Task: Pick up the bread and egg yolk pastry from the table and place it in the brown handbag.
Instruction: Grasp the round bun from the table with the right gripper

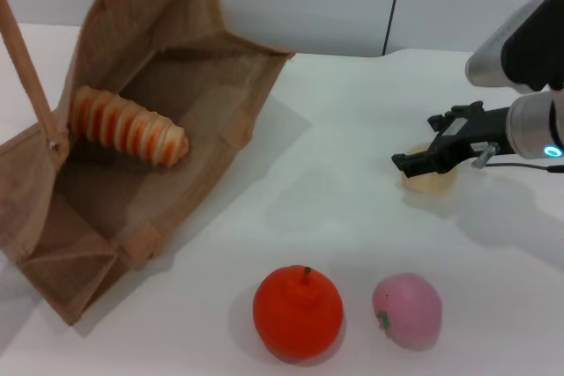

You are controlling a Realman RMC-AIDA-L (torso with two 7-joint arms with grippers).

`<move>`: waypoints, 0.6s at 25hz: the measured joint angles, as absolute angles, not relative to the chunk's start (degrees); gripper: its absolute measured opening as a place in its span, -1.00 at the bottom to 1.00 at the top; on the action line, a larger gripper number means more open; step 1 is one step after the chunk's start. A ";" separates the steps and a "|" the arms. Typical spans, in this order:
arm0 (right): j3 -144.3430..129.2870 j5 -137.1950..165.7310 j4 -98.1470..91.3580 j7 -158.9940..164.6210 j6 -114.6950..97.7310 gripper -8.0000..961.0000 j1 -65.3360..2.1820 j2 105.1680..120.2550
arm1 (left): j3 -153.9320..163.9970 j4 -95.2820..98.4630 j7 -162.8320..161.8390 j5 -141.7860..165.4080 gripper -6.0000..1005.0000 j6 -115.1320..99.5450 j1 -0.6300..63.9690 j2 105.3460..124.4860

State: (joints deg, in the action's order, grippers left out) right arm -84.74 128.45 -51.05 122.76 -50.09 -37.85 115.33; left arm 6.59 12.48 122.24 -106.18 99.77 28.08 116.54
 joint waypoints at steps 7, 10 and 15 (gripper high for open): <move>-84.61 129.28 -44.76 122.70 -49.85 0.86 -41.37 114.95 | 7.06 12.48 122.26 -106.09 -0.75 98.86 28.34 116.55; -84.52 129.84 -44.67 122.94 -50.32 0.86 -41.50 114.70 | 6.91 12.48 122.26 -106.08 -0.75 98.67 28.29 116.53; -82.21 132.05 -44.75 123.31 -52.64 0.69 -41.63 114.51 | 6.92 12.48 122.26 -106.08 -0.75 98.60 28.24 116.49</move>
